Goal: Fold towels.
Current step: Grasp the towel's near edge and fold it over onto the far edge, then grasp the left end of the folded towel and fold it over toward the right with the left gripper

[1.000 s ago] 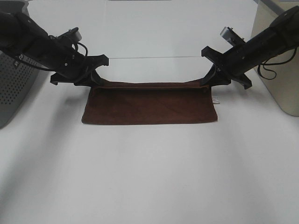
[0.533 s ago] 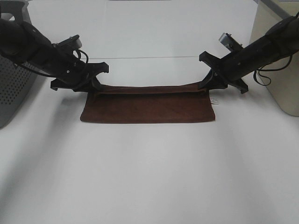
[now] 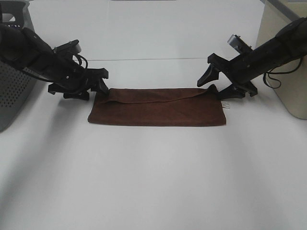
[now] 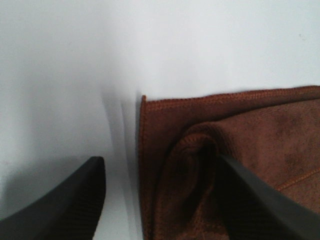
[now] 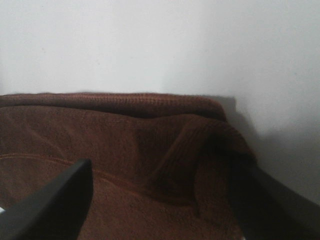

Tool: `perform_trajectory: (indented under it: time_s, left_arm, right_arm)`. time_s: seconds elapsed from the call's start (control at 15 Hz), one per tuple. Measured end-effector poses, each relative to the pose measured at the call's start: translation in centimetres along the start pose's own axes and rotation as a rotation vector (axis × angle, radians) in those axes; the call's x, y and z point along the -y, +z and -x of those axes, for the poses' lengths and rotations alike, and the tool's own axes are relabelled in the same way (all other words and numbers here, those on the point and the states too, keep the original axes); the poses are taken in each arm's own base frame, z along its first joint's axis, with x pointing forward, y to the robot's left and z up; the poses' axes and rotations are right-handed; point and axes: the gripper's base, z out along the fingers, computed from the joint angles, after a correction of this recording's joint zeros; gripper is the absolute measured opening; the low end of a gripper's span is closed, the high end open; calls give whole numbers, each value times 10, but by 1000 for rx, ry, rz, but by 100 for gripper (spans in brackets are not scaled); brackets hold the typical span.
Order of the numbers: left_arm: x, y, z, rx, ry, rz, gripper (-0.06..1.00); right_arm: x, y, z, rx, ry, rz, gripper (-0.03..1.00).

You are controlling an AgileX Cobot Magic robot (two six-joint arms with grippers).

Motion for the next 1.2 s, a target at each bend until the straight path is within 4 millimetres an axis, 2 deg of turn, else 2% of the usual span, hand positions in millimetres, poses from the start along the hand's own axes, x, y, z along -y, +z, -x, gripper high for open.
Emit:
perform_trajectory:
  time_s: [0.07, 0.27, 0.47, 0.67, 0.93, 1.07, 1.2]
  left_arm:
    - [0, 0, 0, -3, 0, -1, 62]
    - [5, -6, 1, -18, 3, -20, 63]
    - [13, -21, 7, -7, -7, -41, 74]
    - [16, -28, 8, -32, -25, -39, 78]
    - [10, -19, 0, -89, -64, -14, 78]
    - [7, -8, -5, -112, -97, -28, 78]
    - [10, -1, -1, -146, -120, -89, 77]
  right_arm:
    - [-3, -3, 0, -9, -7, 8, 76]
    - [-11, -15, 0, -16, -41, 2, 78]
    - [-25, -38, 1, -1, -73, -23, 78]
    - [-33, -55, -2, -27, -78, -64, 78]
    - [-33, -68, -7, -73, -80, -149, 78]
    - [-32, -68, -9, -88, -86, -161, 78]
    - [-32, -68, -9, -92, -86, -161, 78]
